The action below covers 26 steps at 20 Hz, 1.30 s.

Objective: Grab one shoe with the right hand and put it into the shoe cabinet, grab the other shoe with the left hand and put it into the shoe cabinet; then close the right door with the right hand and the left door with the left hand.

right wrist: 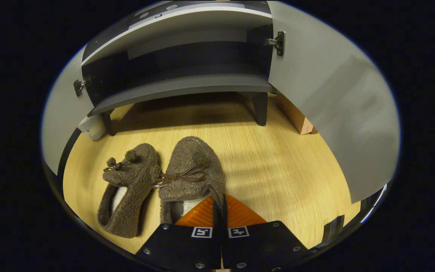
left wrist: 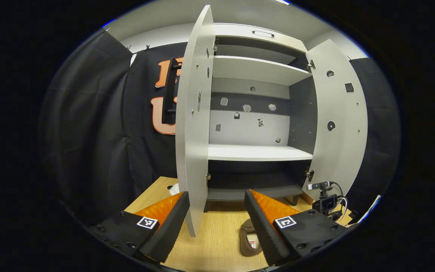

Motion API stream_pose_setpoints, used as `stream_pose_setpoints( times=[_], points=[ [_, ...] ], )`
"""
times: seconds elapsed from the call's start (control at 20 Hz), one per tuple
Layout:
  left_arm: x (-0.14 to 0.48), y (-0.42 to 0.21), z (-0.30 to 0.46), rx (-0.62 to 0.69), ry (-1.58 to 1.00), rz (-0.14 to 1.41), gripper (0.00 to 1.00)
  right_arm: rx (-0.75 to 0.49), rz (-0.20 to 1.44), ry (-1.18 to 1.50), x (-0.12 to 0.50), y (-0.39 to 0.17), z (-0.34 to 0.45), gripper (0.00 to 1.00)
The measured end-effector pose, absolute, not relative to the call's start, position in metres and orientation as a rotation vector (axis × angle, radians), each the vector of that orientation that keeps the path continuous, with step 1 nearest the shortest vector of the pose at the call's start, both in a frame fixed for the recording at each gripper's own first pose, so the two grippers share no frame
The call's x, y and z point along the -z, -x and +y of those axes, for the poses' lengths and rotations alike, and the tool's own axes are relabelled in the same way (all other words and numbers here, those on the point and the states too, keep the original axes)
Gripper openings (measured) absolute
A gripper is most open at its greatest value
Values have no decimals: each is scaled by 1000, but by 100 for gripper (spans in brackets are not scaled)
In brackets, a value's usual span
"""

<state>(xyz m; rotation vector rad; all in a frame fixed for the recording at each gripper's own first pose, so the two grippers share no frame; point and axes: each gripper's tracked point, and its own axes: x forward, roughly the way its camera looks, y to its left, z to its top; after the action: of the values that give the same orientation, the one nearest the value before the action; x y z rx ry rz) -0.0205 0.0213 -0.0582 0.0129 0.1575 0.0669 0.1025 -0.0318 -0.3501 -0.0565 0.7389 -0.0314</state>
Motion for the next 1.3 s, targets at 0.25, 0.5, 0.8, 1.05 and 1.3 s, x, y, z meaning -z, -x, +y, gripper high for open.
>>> stream_pose_setpoints(
  times=[0.25,0.5,0.8,1.05,1.3],
  points=[
    [59,19,13,-43,4,152,94,-18,648,8,264,-121,3,1],
    [58,20,6,-26,10,136,97,-72,519,-12,146,-144,31,1],
    [65,23,6,-23,14,145,97,-78,391,24,34,-196,43,0],
    [65,21,11,-49,12,138,97,-38,336,54,-26,-252,31,0],
    [67,12,15,-60,20,145,97,-2,361,-6,-43,-327,34,0]
  ],
)
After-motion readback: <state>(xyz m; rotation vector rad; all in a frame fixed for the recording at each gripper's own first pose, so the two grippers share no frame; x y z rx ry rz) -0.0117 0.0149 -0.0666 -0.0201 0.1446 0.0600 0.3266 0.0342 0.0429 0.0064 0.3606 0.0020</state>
